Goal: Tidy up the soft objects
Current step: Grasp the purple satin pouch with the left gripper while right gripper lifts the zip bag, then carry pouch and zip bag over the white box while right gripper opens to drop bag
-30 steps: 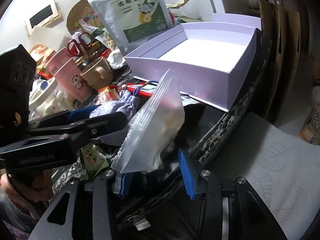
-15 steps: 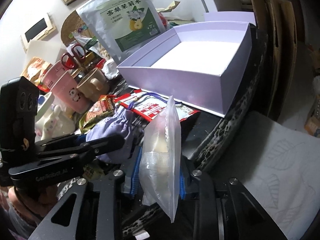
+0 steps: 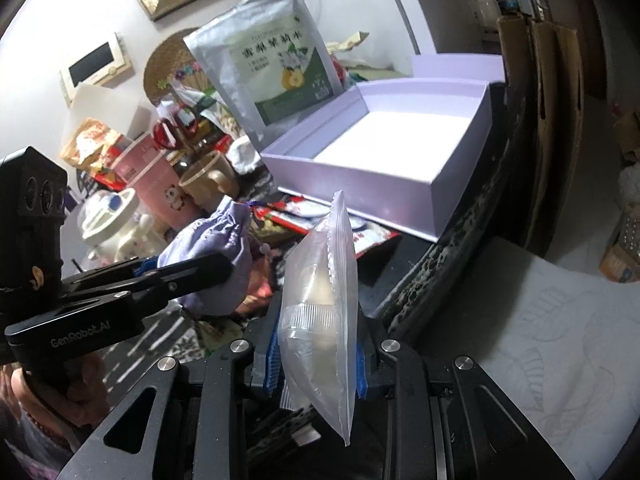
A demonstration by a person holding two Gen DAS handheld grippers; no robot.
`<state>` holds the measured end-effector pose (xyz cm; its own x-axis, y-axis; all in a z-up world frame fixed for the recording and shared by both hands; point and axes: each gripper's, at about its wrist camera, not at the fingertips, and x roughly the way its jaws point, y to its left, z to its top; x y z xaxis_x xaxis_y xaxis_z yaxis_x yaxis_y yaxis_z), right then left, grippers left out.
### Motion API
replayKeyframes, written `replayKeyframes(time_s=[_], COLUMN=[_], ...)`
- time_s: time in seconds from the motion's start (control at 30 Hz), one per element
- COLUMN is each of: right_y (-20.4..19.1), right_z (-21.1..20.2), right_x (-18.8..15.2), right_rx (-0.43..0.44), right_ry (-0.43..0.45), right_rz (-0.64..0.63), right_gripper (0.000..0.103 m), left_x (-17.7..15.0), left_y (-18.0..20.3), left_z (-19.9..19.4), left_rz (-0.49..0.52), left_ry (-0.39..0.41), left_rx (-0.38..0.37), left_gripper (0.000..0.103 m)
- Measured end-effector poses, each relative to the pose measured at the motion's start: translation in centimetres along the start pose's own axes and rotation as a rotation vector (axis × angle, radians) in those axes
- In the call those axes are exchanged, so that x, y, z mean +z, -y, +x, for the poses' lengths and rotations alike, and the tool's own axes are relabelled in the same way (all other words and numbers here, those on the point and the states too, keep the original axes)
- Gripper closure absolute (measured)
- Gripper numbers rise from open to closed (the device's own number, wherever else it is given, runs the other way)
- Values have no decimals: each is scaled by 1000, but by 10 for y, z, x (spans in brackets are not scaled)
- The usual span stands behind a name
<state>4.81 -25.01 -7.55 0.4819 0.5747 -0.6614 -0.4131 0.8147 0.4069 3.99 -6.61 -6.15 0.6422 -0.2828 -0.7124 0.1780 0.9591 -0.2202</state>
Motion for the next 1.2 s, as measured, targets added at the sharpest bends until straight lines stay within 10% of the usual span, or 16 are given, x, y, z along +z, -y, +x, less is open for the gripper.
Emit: replayKeyframes(time_s=[0.6,1.2], right_y=[-30,-4], right_z=[-68,-59], right_x=[67,177], right_rx=[-28,-76], right_ry=[201,310], right_rz=[-141,-209], right_gripper=[76,76], left_x=[70,178], left_y=[38,47], left_z=[-46,1], left_rz=[135,228], left_ry=[226,297], left_rx=[-11,21], left_gripper=[72,71])
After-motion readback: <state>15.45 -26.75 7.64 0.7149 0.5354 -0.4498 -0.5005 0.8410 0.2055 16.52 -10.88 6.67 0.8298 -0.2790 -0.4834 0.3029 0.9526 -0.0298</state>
